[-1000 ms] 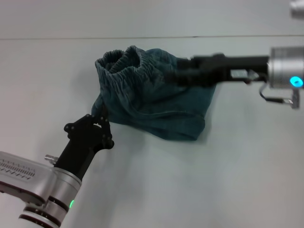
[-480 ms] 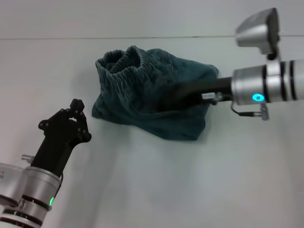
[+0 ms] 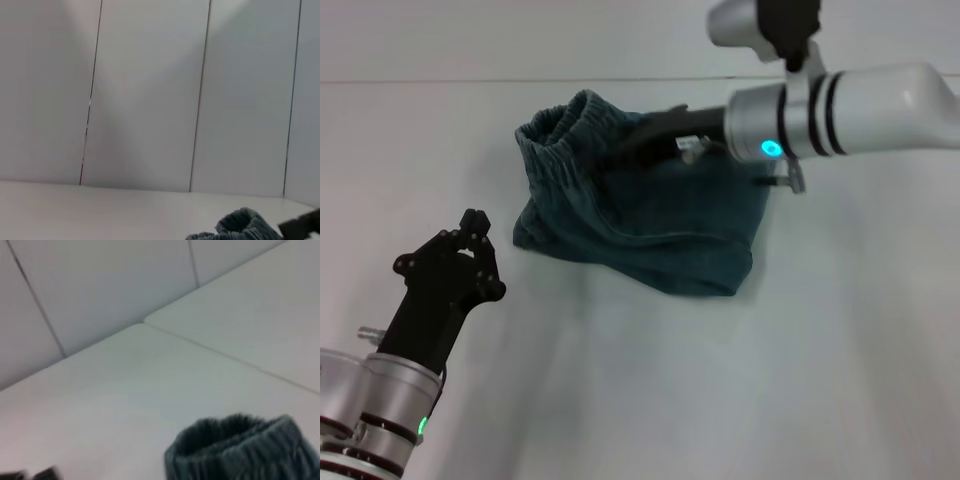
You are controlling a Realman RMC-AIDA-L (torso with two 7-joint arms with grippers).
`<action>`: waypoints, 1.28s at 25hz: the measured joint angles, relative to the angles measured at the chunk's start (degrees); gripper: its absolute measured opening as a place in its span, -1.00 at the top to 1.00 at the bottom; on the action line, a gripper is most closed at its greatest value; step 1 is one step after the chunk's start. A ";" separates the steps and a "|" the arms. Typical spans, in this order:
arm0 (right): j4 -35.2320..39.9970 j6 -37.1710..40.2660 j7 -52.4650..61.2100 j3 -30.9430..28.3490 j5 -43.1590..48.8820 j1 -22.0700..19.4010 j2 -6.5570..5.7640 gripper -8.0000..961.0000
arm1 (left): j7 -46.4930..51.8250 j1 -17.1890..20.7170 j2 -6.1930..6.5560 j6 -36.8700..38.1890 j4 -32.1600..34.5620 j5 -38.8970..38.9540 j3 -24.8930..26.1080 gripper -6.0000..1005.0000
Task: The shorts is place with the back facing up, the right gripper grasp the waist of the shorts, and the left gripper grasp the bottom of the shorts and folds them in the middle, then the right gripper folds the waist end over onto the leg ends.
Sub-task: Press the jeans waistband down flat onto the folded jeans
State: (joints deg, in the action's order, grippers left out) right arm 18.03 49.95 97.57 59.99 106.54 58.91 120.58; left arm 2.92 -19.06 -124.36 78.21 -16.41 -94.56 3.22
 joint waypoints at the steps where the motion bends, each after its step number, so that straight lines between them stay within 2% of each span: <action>1: -0.35 -1.37 -0.06 0.01 -0.03 0.75 0.09 -0.72 | 0.00 -0.11 0.00 0.00 0.13 -0.01 -0.14 0.92; 5: 0.01 -4.50 -1.89 0.01 -1.14 1.42 0.17 -0.73 | 0.00 -0.51 0.00 -0.52 1.01 -0.08 -0.33 0.92; 8: 1.97 -2.43 -6.25 -0.05 -5.18 -1.53 -0.18 -0.73 | 1.74 -0.84 0.14 0.03 2.81 -0.78 -0.58 0.91; 10: 6.31 1.69 -7.40 -0.12 -7.74 -6.04 -0.35 -0.74 | 6.32 -1.13 0.35 1.19 5.49 -3.05 -1.20 0.91; 13: 15.68 9.64 -9.08 -0.06 -12.40 -16.24 -0.35 -0.74 | 19.43 -2.14 0.43 4.62 13.82 -8.24 -3.86 0.71; 15: 19.74 14.94 -11.56 -0.09 -15.34 -22.35 -0.44 -0.74 | 24.08 -2.77 0.43 7.62 18.01 -9.95 -6.44 0.63; 19: 23.95 21.37 -18.02 -0.73 -20.40 -34.70 -0.68 -0.75 | 26.01 -4.23 0.29 19.09 24.18 -10.83 -14.19 0.46; 22: 23.41 23.86 -25.44 -1.49 -24.44 -42.02 -0.65 -0.77 | 26.30 -7.89 0.13 21.14 24.10 -10.83 -16.30 0.33; 25: 20.20 26.23 -31.25 -3.22 -27.46 -46.50 -0.58 -0.80 | 22.97 -13.13 -0.14 14.51 21.24 -10.93 -19.46 0.17; 28: 15.75 28.62 -34.35 -6.49 -28.67 -48.48 -0.76 -0.81 | 17.57 -19.15 -0.20 4.39 17.56 -10.94 -21.74 -0.08; 32: 11.98 31.28 -36.42 -10.37 -28.53 -49.64 -0.90 -0.80 | 12.64 -26.20 -0.28 -11.57 13.22 -10.29 -19.59 -0.40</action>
State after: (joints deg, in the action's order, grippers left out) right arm 30.01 81.23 61.15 49.62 78.01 9.27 119.68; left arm 15.56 -45.27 -124.65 66.64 -3.19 -104.84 -16.37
